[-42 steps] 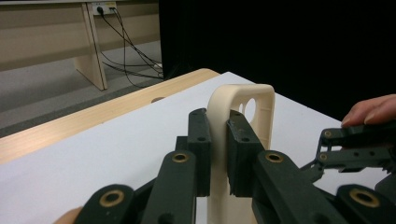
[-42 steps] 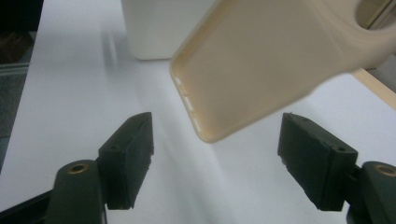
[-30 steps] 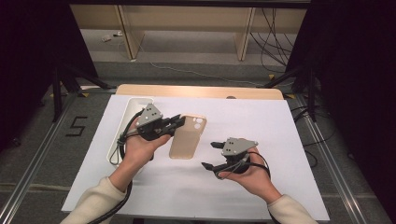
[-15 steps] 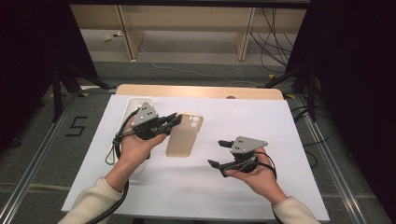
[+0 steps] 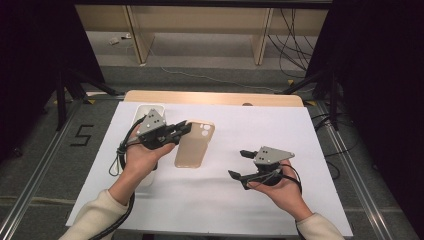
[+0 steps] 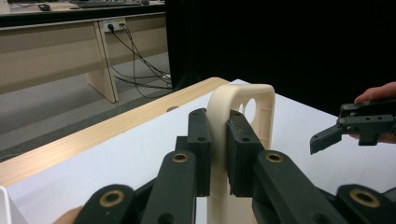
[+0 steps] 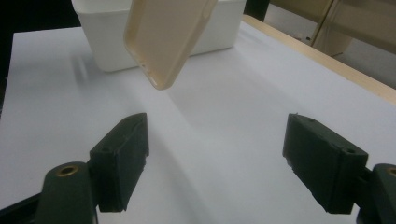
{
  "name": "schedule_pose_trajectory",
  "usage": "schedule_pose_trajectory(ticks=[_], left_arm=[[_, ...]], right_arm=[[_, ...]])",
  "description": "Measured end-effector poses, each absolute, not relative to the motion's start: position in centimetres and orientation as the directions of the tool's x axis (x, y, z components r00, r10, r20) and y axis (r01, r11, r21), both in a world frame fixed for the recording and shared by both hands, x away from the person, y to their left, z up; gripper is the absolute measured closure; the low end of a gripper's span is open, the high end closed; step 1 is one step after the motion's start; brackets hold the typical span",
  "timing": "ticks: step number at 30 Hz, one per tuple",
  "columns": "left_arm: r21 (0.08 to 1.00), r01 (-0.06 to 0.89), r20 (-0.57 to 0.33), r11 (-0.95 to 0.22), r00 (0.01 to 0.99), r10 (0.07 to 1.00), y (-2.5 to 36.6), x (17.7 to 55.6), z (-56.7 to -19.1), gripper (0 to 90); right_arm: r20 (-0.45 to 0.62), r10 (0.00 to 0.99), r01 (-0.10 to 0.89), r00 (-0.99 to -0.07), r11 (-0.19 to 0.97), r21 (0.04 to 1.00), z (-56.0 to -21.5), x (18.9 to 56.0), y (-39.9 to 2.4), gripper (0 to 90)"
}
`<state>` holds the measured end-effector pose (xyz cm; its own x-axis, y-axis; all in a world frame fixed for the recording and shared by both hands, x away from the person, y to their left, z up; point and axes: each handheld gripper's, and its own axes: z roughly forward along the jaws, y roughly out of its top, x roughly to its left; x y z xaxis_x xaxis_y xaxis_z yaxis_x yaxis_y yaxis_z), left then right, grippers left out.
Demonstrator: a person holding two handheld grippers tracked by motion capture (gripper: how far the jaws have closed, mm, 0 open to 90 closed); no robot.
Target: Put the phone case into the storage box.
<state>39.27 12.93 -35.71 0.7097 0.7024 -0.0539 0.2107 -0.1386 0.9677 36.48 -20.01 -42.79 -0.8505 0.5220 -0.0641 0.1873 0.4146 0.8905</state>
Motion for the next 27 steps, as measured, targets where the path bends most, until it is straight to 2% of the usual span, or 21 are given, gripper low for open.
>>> schedule_pose_trajectory(ticks=[27], left_arm=[[0.973, 0.193, -0.053, -0.124, 0.716, 0.696, 14.1, 39.4, -35.4, 81.5]], right_arm=[[-0.045, 0.606, 0.211, -0.794, 0.345, 0.915, -43.0, 36.0, -23.2, 22.5]])
